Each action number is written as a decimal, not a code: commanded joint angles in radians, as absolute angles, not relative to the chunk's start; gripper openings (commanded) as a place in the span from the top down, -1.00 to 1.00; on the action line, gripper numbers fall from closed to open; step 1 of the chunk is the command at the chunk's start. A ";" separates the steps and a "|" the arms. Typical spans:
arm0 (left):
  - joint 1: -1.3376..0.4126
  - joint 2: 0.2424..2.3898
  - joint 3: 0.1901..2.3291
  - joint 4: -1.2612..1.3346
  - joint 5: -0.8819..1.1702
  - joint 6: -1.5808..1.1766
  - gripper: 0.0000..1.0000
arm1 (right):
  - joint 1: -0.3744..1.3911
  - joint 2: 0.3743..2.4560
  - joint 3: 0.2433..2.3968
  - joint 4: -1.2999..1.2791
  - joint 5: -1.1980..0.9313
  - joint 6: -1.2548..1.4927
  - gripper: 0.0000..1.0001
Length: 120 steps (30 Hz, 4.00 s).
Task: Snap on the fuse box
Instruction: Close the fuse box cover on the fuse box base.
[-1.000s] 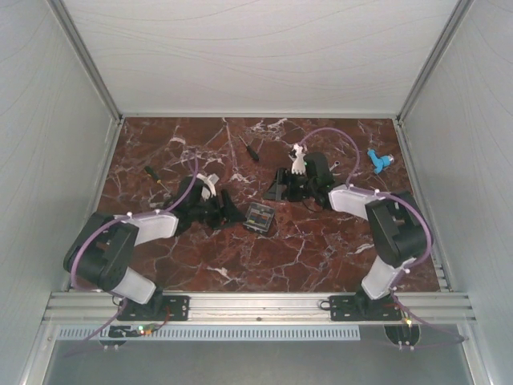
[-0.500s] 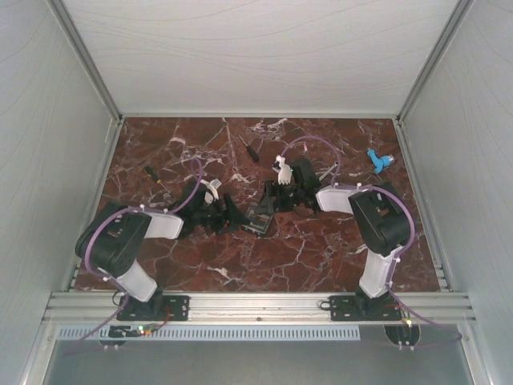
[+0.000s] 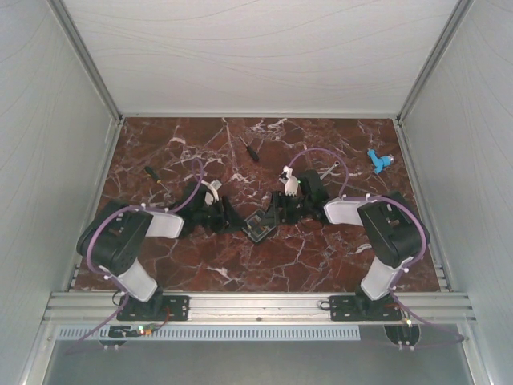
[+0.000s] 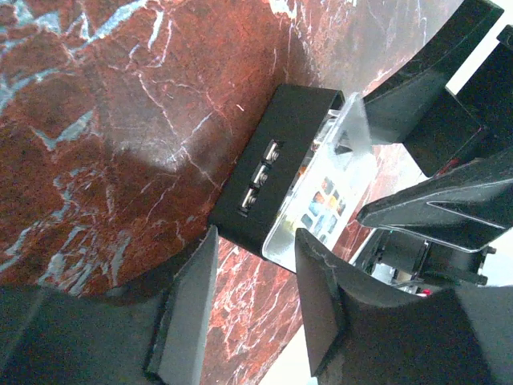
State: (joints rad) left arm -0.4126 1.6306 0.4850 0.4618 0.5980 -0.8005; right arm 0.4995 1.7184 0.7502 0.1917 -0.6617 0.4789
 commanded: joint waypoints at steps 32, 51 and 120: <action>-0.423 1.750 0.644 0.400 0.572 -0.718 0.28 | 0.616 1.743 0.597 0.256 -0.561 0.542 0.53; -0.412 1.475 0.546 0.286 0.484 -0.703 -0.30 | 0.607 1.526 0.518 0.350 -0.517 0.694 0.09; -0.442 1.120 0.295 0.166 0.366 -0.801 -0.45 | 0.706 1.540 0.672 0.123 -0.411 0.588 0.15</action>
